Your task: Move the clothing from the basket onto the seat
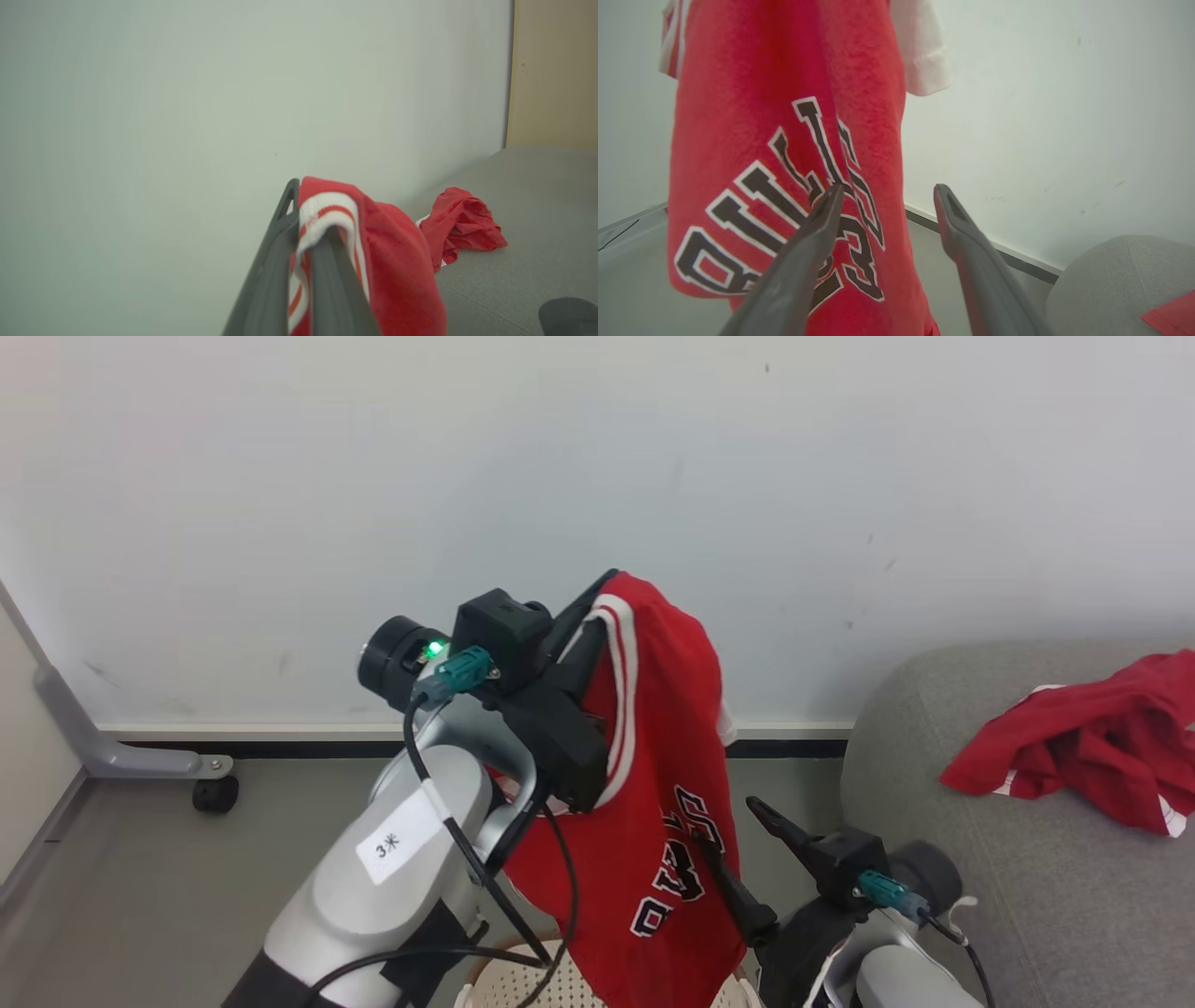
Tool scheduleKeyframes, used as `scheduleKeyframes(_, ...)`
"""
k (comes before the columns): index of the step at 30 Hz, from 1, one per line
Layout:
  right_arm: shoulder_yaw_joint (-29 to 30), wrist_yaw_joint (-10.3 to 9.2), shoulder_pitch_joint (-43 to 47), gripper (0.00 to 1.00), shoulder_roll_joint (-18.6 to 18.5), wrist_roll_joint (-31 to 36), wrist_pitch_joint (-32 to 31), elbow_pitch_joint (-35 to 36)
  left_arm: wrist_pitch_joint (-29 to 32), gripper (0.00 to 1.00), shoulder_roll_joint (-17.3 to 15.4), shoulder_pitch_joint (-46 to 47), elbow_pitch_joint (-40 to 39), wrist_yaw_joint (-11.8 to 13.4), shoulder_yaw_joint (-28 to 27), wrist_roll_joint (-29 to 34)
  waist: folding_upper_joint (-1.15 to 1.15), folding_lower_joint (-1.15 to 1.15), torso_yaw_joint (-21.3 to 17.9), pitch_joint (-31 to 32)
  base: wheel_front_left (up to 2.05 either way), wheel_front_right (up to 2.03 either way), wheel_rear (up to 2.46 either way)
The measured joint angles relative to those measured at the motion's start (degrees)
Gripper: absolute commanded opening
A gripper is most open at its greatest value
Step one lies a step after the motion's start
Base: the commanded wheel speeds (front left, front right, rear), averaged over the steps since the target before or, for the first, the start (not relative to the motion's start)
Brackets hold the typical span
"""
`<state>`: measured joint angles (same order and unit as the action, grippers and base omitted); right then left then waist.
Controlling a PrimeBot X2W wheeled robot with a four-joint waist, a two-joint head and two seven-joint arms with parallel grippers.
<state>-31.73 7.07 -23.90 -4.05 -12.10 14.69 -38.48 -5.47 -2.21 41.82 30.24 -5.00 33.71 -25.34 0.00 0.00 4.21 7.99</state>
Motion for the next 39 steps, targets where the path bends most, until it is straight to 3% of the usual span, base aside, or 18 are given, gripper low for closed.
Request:
scheduleKeyframes(11,-4.7,0.01,-6.88,1.0,0.43,-1.83,0.0,-7.99,2.79,0.0,-0.01,-0.41,-7.57,1.81,5.46,-3.87,0.0,0.0,1.42,-0.29,0.0,0.0,0.0)
scheduleKeyframes(14,-5.75,0.02,-8.17,0.04,0.48,-2.82,0.0,-8.54,3.23,0.0,0.0,-0.72,-8.14,2.33,5.5,-4.17,0.0,0.0,1.73,-0.57,0.0,0.0,0.0)
scheduleKeyframes(15,-6.23,0.02,-8.47,0.0,0.48,-3.74,0.0,-8.53,3.39,0.0,-0.01,-1.2,-8.13,2.6,5.13,-4.23,0.0,0.0,1.81,-0.71,0.0,0.0,0.0)
scheduleKeyframes(22,-7.4,0.07,-8.47,0.0,0.52,-6.92,0.0,-7.8,3.93,0.0,-1.09,-4.46,-8.06,4.65,2.45,-5.23,0.0,0.0,0.77,-1.06,0.0,0.0,0.0)
scheduleKeyframes(23,-7.4,0.07,-8.47,0.0,0.52,-6.92,0.0,-7.8,3.93,0.27,-1.09,-4.46,-8.06,4.65,2.45,-5.23,0.0,0.0,0.77,-1.06,0.0,0.0,0.0)
scheduleKeyframes(26,-7.15,0.07,-8.52,0.0,0.52,-7.89,0.0,-6.86,3.91,0.5,-2.41,-6.41,-7.87,5.2,1.47,-6.03,0.0,0.01,-0.17,-1.16,0.0,0.0,0.0)
scheduleKeyframes(28,-6.77,0.07,-8.53,0.0,0.52,-8.81,0.0,-6.24,3.83,0.92,-2.96,-7.79,-7.69,5.53,0.81,-6.48,0.0,0.0,-0.91,-1.21,0.0,0.0,0.0)
scheduleKeyframes(29,-6.57,0.07,-8.55,0.0,0.45,-9.15,0.0,-5.93,3.74,1.0,-3.12,-8.48,-7.64,5.61,0.52,-6.75,0.0,0.0,-1.31,-1.23,0.0,0.0,0.0)
scheduleKeyframes(39,-3.13,0.07,-9.7,0.0,-4.33,-9.71,0.0,-2.07,0.67,1.0,-4.66,-13.92,-6.52,6.27,-1.2,-7.43,0.0,0.01,-6.16,-1.42,0.0,0.0,0.0)
